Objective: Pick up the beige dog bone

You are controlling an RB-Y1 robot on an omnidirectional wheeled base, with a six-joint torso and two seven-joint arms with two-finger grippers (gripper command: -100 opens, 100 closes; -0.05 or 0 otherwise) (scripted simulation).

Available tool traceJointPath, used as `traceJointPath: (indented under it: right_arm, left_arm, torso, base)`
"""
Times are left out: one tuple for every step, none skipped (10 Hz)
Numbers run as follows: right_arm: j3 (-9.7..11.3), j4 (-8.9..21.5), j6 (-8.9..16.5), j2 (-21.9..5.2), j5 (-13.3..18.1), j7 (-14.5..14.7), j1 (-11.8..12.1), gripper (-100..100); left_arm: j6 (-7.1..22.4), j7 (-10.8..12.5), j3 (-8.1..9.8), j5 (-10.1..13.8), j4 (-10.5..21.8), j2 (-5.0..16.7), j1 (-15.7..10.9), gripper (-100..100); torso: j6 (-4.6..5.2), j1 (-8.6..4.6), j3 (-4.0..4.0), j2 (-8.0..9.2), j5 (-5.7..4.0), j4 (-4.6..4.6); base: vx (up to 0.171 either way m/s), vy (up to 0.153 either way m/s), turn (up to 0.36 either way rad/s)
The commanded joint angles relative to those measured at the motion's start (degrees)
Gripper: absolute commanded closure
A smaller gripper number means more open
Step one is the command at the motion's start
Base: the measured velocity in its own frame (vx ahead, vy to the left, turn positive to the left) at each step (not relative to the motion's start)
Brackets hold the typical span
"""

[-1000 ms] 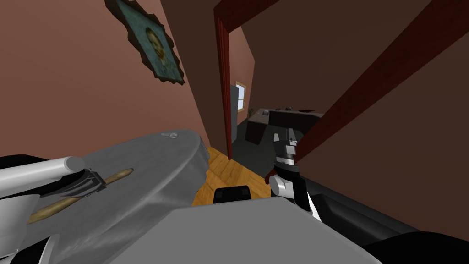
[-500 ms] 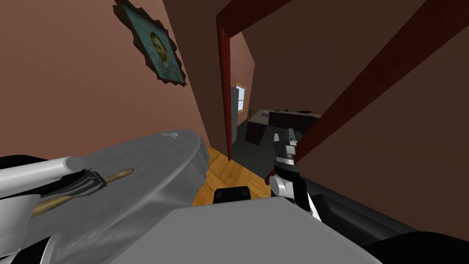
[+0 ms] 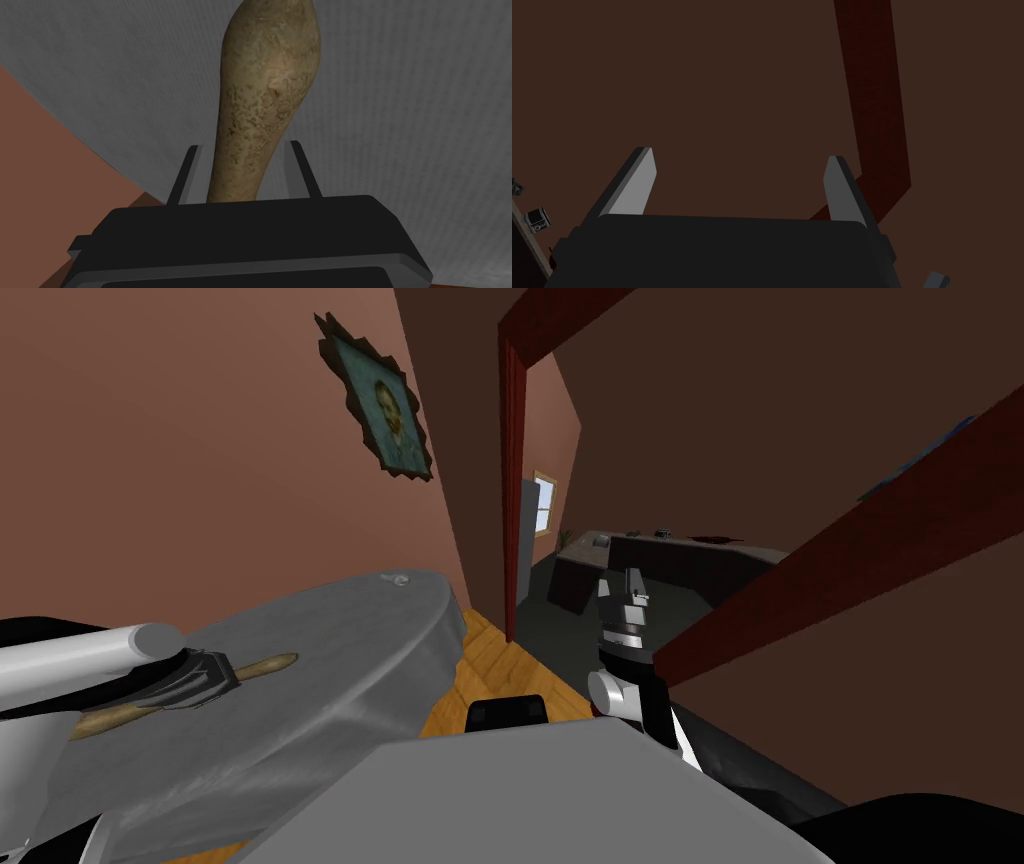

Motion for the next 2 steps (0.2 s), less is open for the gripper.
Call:
traceJointPath:
  right_arm:
    - [0.0, 0.0, 0.0, 0.0, 0.0, 0.0, 0.0, 0]
    - [0.01, 0.0, 0.0, 0.0, 0.0, 0.0, -0.02, 0]
  left_arm:
    - [0.0, 0.0, 0.0, 0.0, 0.0, 0.0, 0.0, 100]
    - [0.12, -0.23, 0.0, 0.06, -0.12, 0.03, 0.05, 0]
  torso:
    - [0.0, 0.0, 0.0, 0.0, 0.0, 0.0]
    - [0.12, 0.12, 0.07, 0.16, 0.05, 0.03]
  base:
    - [0.068, -0.034, 0.071]
    - [0.01, -0.007, -0.011]
